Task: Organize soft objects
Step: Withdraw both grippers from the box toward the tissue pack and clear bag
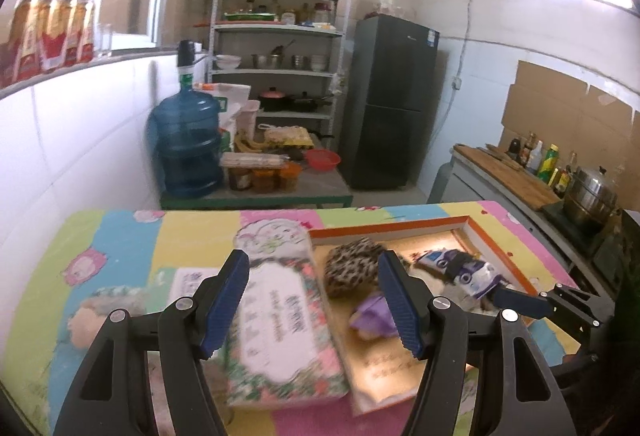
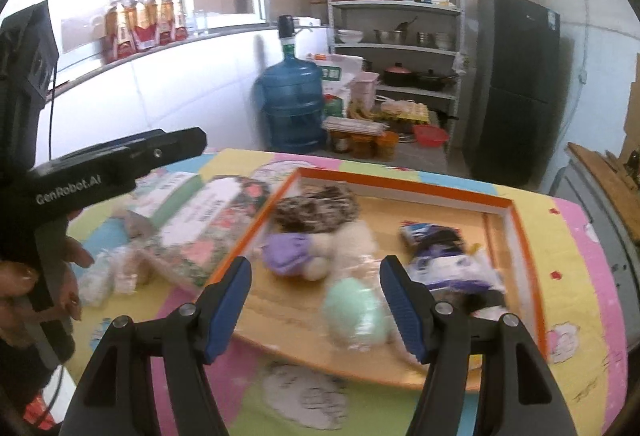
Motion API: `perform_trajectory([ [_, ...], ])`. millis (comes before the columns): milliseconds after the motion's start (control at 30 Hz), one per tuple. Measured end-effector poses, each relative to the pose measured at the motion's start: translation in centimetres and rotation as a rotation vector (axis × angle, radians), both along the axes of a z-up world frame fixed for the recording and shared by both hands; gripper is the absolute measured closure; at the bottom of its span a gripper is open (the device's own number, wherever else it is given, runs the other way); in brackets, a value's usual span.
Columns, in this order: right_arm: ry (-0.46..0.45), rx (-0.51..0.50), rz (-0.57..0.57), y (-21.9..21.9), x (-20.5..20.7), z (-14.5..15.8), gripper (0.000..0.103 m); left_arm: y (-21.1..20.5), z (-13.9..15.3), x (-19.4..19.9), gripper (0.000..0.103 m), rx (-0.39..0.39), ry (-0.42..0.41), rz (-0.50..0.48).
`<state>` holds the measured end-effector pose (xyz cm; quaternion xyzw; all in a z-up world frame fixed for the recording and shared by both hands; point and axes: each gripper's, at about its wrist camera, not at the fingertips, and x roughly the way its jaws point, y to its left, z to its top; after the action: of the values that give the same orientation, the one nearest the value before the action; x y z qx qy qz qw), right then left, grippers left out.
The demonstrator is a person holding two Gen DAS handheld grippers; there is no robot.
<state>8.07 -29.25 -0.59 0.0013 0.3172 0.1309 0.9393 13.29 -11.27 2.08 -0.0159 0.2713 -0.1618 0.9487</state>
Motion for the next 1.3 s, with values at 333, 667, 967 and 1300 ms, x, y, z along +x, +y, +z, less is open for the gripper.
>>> perform_trajectory([
  [333,-0.016,0.03,0.05,4.5,-2.0,0.6,0.037,6.8,-0.5,-3.2,0.034,-0.006,-0.02,0.11],
  [667,-0.016,0.046,0.098,8.8,-3.1,0.5,0.037,12.8,-1.5,-5.5,0.034,-0.021,-0.01,0.182],
  [967,-0.009,0.042,0.153,12.8,-3.6,0.4,0.037,16.0,-3.1,-6.3,0.034,-0.024,0.037,0.218],
  [1300,-0.015,0.021,0.164,14.8,-5.0,0.7,0.037,17.3,-2.3,-8.7,0.034,-0.025,0.01,0.236],
])
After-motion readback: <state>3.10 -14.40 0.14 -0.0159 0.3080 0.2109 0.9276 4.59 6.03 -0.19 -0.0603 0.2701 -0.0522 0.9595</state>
